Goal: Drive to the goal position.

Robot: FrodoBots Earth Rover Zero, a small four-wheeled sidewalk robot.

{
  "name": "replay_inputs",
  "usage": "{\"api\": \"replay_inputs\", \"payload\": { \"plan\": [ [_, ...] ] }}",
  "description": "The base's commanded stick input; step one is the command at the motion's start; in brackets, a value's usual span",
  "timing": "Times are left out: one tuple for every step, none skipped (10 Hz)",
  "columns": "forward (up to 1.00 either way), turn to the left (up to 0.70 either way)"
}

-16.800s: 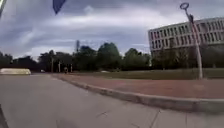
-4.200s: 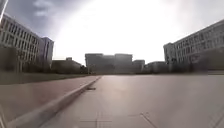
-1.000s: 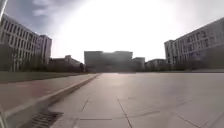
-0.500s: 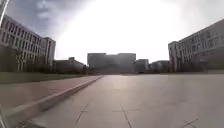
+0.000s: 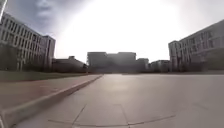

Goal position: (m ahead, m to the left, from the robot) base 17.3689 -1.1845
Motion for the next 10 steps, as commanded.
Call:
{"api": "replay_inputs", "payload": {
  "plan": [
    [1.0, 0.0],
    [1.0, 0.0],
    [1.0, 0.17],
    [1.0, 0.4],
    [1.0, 0.0],
    [1.0, 0.0],
    [1.0, 0.0],
    [1.0, 0.0],
    [1.0, 0.0],
    [1.0, 0.0]
  ]
}}
